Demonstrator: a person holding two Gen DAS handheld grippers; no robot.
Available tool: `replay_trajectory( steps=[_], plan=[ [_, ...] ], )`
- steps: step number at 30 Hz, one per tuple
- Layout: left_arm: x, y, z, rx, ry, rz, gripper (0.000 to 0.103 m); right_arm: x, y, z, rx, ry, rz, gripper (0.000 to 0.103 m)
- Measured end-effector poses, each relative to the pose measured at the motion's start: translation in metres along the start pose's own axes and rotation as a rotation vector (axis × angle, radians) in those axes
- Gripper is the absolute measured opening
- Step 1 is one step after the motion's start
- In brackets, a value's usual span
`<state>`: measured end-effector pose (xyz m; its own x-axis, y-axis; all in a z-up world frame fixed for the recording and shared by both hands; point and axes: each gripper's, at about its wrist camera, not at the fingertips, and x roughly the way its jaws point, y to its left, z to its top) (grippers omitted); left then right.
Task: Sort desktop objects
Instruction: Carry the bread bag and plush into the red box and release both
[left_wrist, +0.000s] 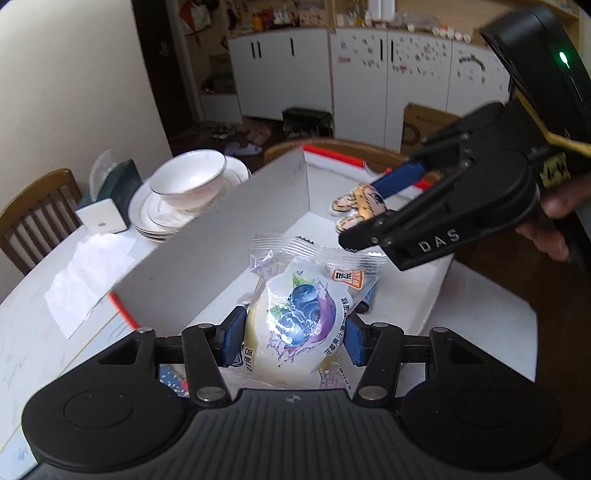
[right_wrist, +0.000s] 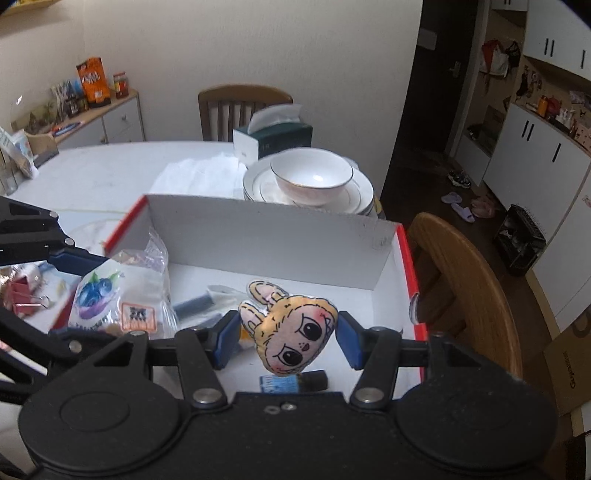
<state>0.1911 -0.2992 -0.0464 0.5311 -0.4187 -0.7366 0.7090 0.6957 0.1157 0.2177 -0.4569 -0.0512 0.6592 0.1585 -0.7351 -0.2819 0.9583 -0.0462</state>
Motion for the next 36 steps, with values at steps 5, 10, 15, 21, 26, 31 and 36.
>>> replay_trajectory(
  steps=[5, 10, 15, 21, 26, 31, 36],
  plan=[
    [0.026, 0.000, 0.004, 0.027, 0.053, 0.015, 0.053, 0.028, -0.008, 0.000, -0.038, 0.066, 0.005, 0.055],
    [0.043, 0.001, 0.007, 0.022, 0.097, 0.008, 0.053, 0.048, -0.011, 0.004, -0.063, 0.120, 0.013, 0.055],
    [0.055, 0.001, 0.009, 0.028, 0.144, -0.007, 0.053, 0.065, -0.013, 0.008, -0.078, 0.185, 0.021, 0.055],
    [0.064, 0.002, 0.008, 0.027, 0.191, -0.038, 0.053, 0.079, -0.007, 0.008, -0.109, 0.270, 0.039, 0.055],
    [0.071, 0.005, 0.010, 0.025, 0.220, -0.052, 0.054, 0.086, -0.003, 0.010, -0.129, 0.329, 0.033, 0.056],
    [0.070, 0.008, 0.009, 0.006, 0.219, -0.066, 0.054, 0.087, -0.005, 0.010, -0.127, 0.340, 0.038, 0.059],
    [0.069, 0.011, 0.009, -0.012, 0.209, -0.073, 0.059, 0.084, -0.008, 0.011, -0.122, 0.331, 0.040, 0.063]
  ],
)
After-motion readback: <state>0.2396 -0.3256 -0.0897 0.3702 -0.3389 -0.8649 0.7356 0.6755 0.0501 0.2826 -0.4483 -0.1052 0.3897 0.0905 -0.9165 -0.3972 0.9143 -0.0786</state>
